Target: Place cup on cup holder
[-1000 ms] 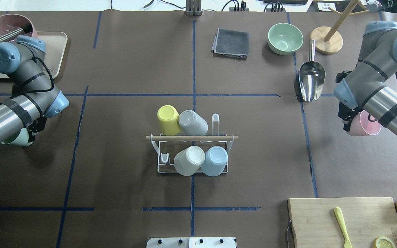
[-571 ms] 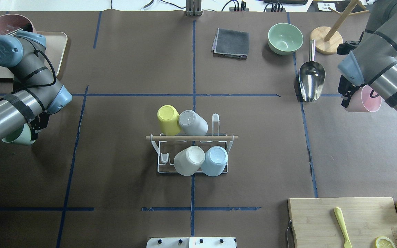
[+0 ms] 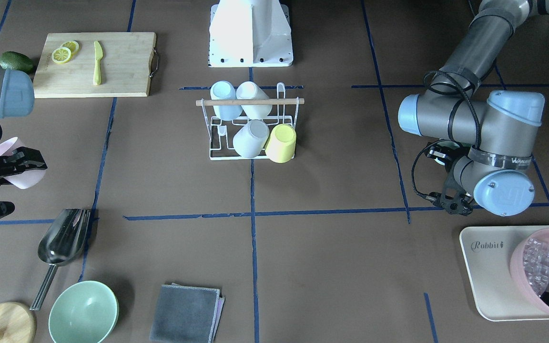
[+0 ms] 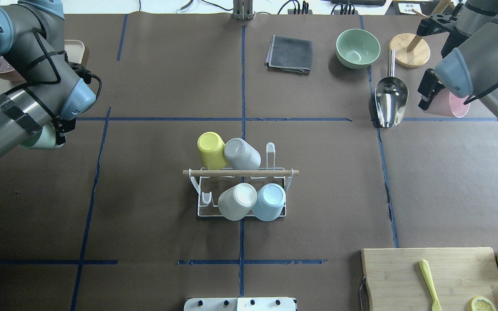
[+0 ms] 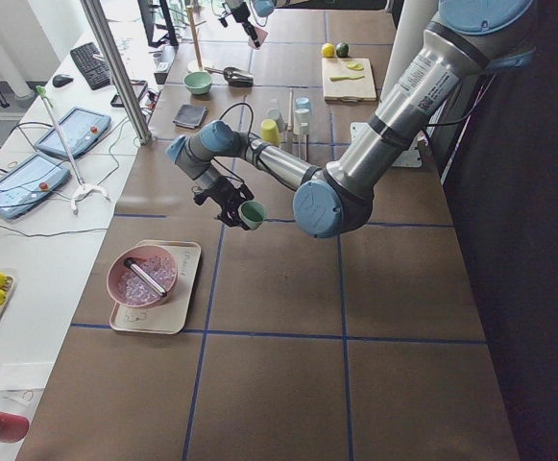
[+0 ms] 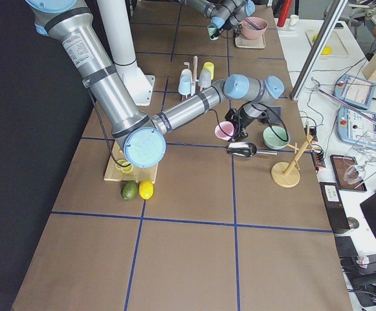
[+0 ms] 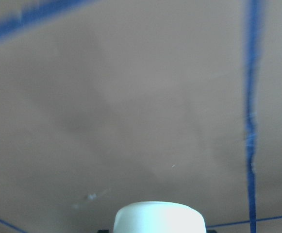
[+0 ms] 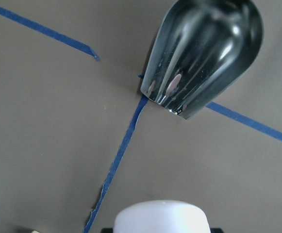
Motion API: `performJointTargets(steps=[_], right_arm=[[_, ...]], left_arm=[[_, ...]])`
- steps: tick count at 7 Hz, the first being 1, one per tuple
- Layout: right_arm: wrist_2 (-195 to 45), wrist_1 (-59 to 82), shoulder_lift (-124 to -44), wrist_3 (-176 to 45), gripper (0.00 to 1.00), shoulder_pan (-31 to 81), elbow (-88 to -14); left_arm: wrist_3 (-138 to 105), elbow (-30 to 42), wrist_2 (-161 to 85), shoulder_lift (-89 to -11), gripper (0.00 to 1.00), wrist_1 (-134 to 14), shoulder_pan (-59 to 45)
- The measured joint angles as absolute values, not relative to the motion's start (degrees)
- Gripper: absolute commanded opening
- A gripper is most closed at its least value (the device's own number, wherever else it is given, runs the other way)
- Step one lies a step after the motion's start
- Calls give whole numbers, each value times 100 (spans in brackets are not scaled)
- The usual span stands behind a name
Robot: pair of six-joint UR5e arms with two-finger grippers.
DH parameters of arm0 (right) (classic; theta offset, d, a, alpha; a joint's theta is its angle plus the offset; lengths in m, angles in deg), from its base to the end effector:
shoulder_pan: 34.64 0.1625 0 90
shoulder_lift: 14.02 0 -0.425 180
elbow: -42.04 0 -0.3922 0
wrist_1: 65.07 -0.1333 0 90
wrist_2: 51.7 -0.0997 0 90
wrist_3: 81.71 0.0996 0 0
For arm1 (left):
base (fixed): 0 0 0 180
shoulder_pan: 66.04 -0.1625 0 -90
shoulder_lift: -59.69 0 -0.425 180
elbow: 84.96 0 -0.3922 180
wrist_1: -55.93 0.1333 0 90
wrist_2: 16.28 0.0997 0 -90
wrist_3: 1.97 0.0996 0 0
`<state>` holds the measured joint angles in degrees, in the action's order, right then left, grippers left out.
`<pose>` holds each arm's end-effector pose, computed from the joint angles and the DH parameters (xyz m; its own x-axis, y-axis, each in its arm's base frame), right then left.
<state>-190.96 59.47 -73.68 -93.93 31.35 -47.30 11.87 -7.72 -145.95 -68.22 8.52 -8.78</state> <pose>-0.2114 -0.6166 0.4083 0.5224 -0.3949 0.7558 0.5280 0.8458 0.0770 0.3136 -0.6166 0.4342 0.6057 0.4399 -0.6630 -0.6806 0.7181 -0.1453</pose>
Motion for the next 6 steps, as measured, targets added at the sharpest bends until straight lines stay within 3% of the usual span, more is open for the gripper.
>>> performJointTargets(steps=[6], right_arm=[[-19617, 3954, -7428, -9285, 0, 3302, -5027]], left_arm=[[1096, 360, -14495, -6651, 8, -2598, -1188]])
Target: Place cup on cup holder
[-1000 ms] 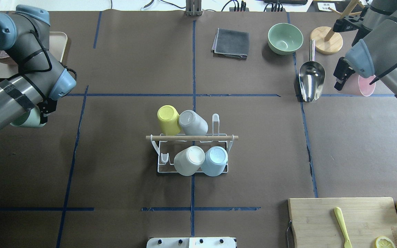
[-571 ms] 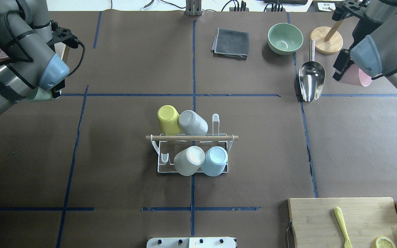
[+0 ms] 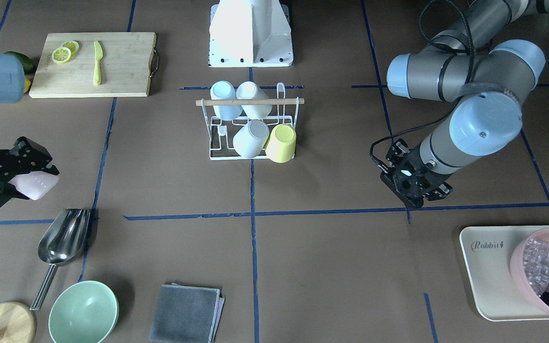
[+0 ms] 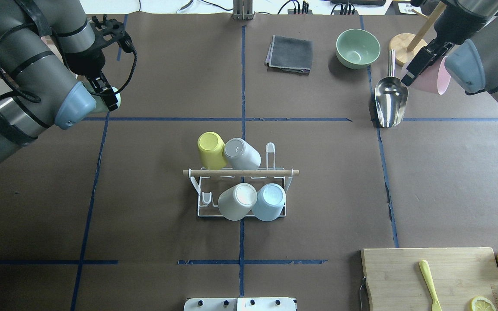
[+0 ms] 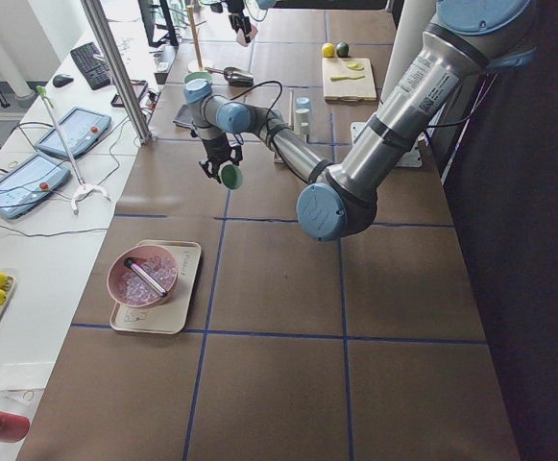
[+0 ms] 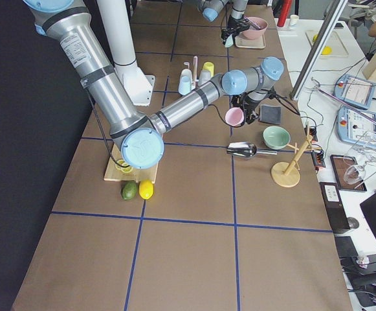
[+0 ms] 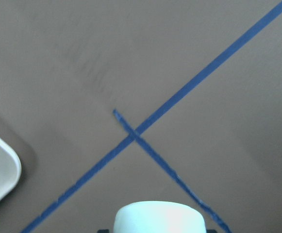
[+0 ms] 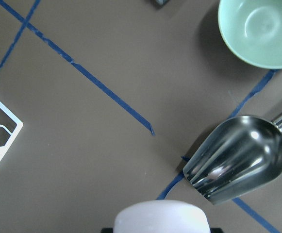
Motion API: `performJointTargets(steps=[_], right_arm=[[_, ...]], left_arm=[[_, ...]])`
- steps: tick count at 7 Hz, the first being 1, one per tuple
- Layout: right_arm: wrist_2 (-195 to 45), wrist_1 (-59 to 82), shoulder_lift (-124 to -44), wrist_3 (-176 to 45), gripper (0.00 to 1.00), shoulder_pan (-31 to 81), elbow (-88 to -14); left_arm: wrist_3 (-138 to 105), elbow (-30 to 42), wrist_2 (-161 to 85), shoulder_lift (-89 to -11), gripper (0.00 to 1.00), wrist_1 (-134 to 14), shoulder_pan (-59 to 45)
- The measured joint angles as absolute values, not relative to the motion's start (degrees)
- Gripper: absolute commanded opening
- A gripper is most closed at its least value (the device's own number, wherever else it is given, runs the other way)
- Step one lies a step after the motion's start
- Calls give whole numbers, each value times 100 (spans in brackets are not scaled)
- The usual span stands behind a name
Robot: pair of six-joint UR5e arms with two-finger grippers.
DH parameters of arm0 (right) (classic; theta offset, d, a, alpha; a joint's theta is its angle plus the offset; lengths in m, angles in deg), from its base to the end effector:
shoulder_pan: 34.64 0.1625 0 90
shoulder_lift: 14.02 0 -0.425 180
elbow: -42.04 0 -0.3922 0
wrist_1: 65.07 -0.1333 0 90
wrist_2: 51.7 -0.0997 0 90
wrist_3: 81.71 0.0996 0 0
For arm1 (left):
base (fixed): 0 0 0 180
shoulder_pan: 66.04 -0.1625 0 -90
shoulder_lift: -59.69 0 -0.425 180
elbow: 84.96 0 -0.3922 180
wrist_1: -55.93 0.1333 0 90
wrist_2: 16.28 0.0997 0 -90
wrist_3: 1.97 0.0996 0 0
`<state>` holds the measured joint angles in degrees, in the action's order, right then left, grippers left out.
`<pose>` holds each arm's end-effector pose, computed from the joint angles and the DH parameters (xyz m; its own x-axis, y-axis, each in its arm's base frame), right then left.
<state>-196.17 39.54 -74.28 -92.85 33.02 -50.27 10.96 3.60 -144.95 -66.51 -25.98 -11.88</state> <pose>-0.2009 -0.6264 0.3487 0.3664 -0.6086 0.7039 0.4417 0.7795 0.4441 0.3506 -0.6068 0.3066 0.3397 0.8292 -0.4438 -0.6148 0.5529 0.5624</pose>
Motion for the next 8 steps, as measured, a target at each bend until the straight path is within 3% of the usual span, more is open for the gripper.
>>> performJointTargets(steps=[3, 8], right_arm=[[-19831, 2874, -7464, -9292, 0, 3439, -5000], [-19976, -141, -7444, -8329, 0, 3471, -4944]], left_arm=[[509, 529, -14643, -6315, 8, -5086, -1423], [-1020, 990, -14915, -5860, 8, -6975, -1286]])
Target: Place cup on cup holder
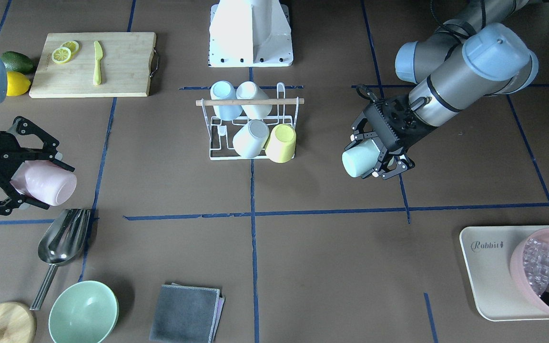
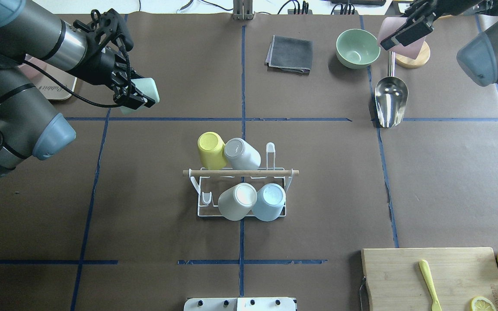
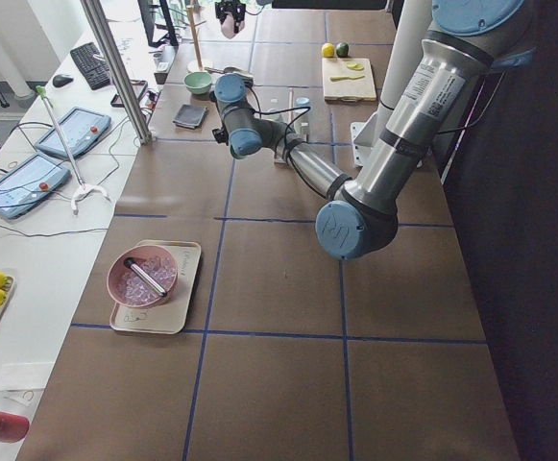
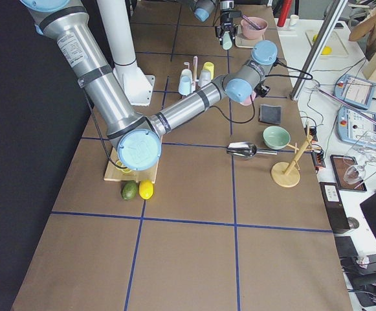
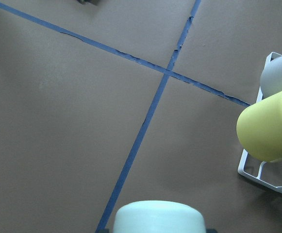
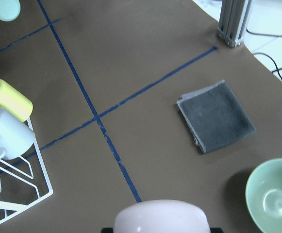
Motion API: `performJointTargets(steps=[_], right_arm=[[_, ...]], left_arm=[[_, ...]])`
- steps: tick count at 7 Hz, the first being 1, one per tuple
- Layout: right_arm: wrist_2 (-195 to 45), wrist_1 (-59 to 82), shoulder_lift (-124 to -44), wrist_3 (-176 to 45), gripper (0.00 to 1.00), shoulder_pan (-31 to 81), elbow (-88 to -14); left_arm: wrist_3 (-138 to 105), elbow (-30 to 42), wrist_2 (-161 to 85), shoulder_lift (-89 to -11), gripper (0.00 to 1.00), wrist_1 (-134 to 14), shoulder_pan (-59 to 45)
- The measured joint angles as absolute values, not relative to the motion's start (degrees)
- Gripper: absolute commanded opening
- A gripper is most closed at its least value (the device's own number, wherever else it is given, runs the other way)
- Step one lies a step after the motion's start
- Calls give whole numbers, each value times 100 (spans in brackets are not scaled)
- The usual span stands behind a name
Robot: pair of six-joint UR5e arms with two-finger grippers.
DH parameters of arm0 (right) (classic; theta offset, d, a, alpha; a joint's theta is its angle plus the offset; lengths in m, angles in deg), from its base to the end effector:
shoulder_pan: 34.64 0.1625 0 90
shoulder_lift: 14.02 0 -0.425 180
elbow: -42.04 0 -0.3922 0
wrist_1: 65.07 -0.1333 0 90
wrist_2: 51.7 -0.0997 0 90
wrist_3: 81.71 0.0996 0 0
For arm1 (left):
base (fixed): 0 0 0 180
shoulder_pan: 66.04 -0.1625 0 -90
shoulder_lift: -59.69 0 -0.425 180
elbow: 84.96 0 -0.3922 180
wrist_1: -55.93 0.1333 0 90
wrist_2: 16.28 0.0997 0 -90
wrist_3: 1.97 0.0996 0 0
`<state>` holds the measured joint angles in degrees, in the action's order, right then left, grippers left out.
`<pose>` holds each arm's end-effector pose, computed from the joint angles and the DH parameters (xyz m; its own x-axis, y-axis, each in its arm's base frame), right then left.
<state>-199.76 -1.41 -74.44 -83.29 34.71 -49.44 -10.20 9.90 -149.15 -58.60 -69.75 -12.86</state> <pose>-0.1814 -0.6197 0.2742 0.2376 -0.8691 0.4338 0.1966 0.4804 0.8547 0.3274 -0.5467 0.2557 0.2353 0.8960 -0.3767 -0.1846 0.4217 0.8877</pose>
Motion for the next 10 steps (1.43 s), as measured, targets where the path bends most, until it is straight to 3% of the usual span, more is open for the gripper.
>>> performJointTargets(steps=[5, 10], right_arm=[[-19391, -3377, -7455, -5610, 0, 3244, -4902], [-16613, -6266, -7764, -3988, 0, 1630, -4872]], left_arm=[[-2417, 1054, -14852, -5849, 5, -9694, -1342], [-2455, 1031, -13404, -5112, 6, -12001, -2124]])
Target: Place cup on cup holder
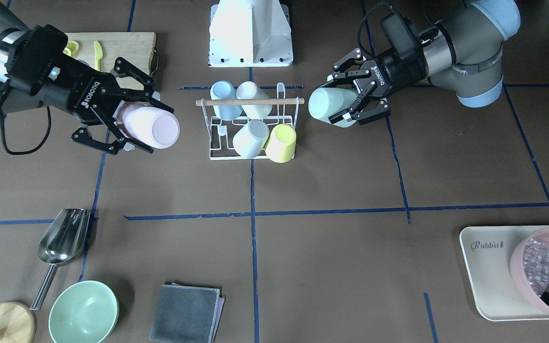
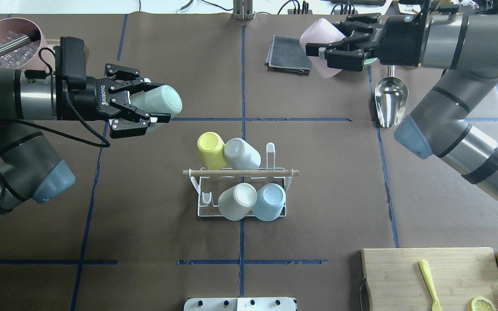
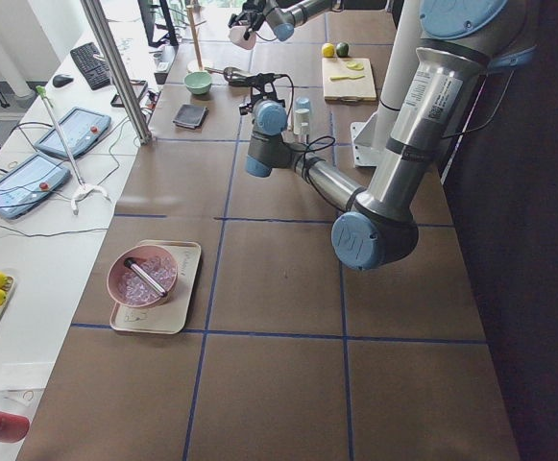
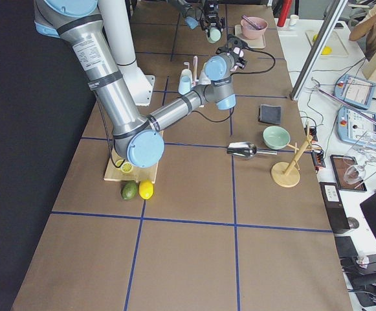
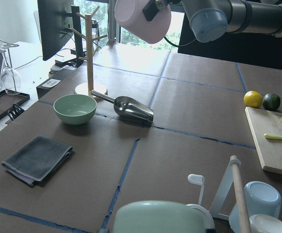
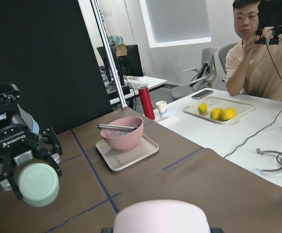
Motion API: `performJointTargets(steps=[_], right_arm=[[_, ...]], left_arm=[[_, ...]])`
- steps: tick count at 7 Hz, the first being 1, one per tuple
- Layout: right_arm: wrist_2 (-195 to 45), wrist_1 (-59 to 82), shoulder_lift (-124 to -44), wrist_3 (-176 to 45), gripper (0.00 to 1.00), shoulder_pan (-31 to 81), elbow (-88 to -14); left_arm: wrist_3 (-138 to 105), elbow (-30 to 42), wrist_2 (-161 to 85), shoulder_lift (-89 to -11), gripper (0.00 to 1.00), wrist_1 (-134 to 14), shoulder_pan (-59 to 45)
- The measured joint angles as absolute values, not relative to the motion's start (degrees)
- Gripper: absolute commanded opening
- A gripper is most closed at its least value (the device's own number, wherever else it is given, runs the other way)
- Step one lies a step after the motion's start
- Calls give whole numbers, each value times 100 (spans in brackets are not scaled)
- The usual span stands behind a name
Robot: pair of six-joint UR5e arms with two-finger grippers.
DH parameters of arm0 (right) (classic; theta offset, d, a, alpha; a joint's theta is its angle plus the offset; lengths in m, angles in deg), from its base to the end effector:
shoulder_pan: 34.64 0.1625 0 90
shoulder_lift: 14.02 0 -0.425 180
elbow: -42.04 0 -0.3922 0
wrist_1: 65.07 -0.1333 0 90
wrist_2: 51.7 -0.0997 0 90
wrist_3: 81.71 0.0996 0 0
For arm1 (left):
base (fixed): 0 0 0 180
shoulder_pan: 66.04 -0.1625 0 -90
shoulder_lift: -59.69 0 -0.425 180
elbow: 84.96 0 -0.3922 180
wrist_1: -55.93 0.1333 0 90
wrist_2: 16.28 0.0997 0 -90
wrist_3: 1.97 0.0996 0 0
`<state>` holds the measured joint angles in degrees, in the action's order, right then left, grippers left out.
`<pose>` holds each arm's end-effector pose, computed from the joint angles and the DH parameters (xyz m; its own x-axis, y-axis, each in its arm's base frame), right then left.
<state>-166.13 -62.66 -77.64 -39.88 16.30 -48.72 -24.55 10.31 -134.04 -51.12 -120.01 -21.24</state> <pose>-0.2930 -0.5072 0.2358 0.1746 -0.8615 0.4768 -0.5100 0.3351 0.7922 0.3273 -0.4475 0.2619 0.1907 0.9621 -0.1947 0.3674 0.1140 0.9230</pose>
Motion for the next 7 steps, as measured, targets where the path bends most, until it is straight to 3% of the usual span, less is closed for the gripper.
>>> performJointTargets(steps=[5, 7], right_arm=[[-15090, -7071, -7775, -5860, 0, 633, -4533], [-14975, -7093, -7724, -6102, 0, 393, -4458]], left_arm=[[-2388, 1163, -10399, -4803, 6, -13915, -4465], [-2350, 1147, -9919, -4634, 6, -14336, -4863]])
